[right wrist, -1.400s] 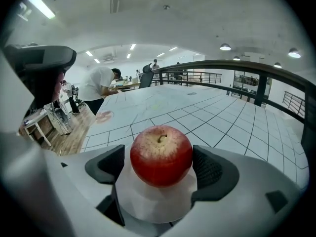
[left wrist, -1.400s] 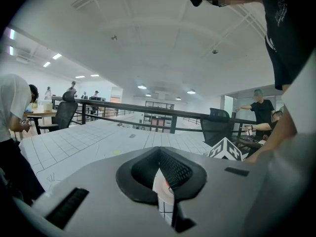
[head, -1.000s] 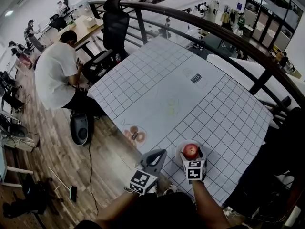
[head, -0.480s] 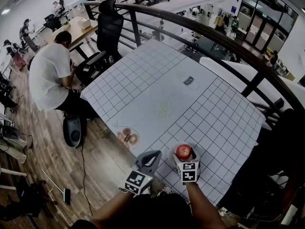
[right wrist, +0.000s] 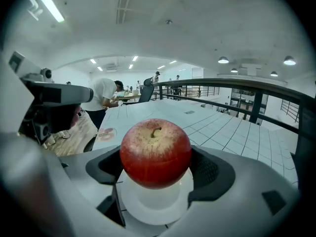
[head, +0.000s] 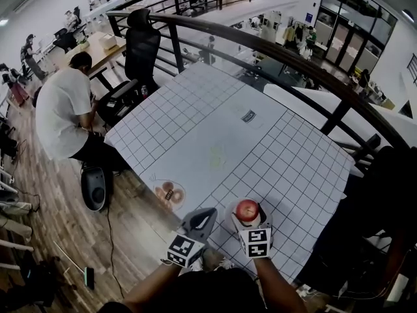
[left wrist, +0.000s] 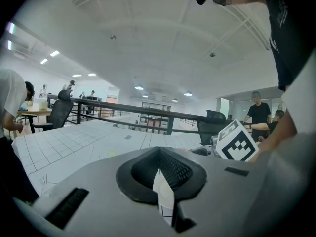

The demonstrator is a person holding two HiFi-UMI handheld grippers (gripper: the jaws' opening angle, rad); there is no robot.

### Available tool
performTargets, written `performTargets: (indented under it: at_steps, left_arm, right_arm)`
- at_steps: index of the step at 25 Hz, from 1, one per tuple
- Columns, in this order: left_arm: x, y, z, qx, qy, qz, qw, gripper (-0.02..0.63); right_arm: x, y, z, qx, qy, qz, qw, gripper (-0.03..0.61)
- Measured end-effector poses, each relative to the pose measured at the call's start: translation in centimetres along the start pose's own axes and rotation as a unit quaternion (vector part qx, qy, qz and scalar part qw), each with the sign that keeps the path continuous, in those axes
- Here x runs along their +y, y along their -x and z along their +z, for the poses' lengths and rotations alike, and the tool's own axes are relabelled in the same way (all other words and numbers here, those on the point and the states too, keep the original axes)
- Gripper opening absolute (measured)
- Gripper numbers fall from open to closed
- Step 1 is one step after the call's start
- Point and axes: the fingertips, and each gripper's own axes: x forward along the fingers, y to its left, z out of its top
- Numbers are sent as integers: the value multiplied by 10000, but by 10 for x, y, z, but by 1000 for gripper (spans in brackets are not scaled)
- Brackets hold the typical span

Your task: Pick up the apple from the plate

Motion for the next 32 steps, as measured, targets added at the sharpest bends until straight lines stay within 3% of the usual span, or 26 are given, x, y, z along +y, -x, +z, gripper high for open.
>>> performTargets:
  at_steps: [15,22,32]
  left_arm:
    - [-12,18,36,-338,-178,-226,9990,21]
    - [-13,34,54,-598,-216,-250,9977,21]
    - [-12,39,58,-673,-230,-303,9970,21]
  right_arm:
    - [30,94,99,-1271,480,175,9906,407]
    - [35,113,104,-1933,383,46,9804,407]
    - [47,116,113,-2118,536,-70,9758,407]
